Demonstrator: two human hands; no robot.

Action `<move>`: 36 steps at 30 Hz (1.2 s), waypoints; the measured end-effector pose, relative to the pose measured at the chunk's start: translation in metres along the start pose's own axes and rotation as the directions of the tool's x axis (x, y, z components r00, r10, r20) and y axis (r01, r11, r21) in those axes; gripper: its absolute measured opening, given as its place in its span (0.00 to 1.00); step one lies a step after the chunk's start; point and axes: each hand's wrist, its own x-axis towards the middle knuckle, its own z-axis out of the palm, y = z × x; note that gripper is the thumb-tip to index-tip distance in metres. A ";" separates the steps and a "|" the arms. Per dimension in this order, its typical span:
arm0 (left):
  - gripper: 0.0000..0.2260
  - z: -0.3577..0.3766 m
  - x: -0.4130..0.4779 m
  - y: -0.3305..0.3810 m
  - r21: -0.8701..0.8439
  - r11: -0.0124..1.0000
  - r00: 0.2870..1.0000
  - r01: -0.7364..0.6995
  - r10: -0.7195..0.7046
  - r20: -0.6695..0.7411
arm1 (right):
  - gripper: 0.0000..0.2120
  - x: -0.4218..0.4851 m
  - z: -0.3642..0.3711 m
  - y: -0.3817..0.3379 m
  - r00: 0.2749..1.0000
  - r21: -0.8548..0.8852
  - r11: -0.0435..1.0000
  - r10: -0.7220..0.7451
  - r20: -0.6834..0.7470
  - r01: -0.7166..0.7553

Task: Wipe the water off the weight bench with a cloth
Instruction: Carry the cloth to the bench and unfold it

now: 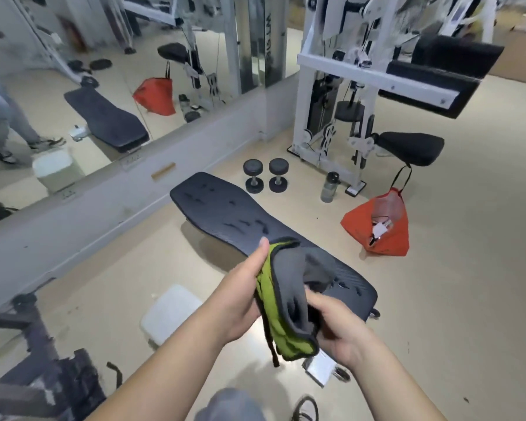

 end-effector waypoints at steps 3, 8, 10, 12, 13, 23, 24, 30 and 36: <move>0.18 -0.009 0.047 0.027 0.060 0.997 0.986 -0.054 0.063 -0.152 | 0.14 0.042 0.001 -0.046 0.999 0.021 0.999 -0.043 -0.018 0.043; 0.09 -0.057 0.138 0.075 0.084 0.996 0.970 0.024 -0.002 -0.245 | 0.20 0.121 0.008 -0.125 0.994 0.021 0.997 -0.078 -0.075 0.080; 0.10 -0.080 0.182 0.098 0.110 0.989 0.965 0.094 -0.064 -0.256 | 0.22 0.157 0.011 -0.151 0.986 0.061 0.995 -0.072 -0.150 0.082; 0.11 -0.103 0.232 0.119 0.191 0.968 0.960 0.162 -0.110 -0.257 | 0.15 0.189 0.019 -0.178 0.972 0.092 0.990 -0.080 -0.220 0.103; 0.11 -0.114 0.258 0.131 0.232 0.953 0.954 0.194 -0.129 -0.270 | 0.10 0.204 0.024 -0.191 0.965 0.103 0.987 -0.096 -0.246 0.124; 0.22 -0.166 0.411 0.225 0.422 0.882 0.964 0.210 -0.114 -0.242 | 0.06 0.300 0.042 -0.284 0.754 0.038 0.957 -0.202 -0.625 0.288; 0.22 -0.167 0.413 0.233 0.434 0.880 0.965 0.194 -0.091 -0.247 | 0.06 0.308 0.040 -0.285 0.735 0.028 0.955 -0.207 -0.645 0.294; 0.19 -0.182 0.412 0.256 0.492 0.870 0.930 -0.014 0.192 -0.313 | 0.04 0.348 0.031 -0.278 0.741 0.117 0.960 -0.115 -0.662 0.253; 0.13 -0.191 0.404 0.276 0.704 0.705 0.957 0.084 0.141 -0.255 | 0.20 0.359 0.046 -0.284 0.887 -0.130 0.980 -0.192 -0.420 0.151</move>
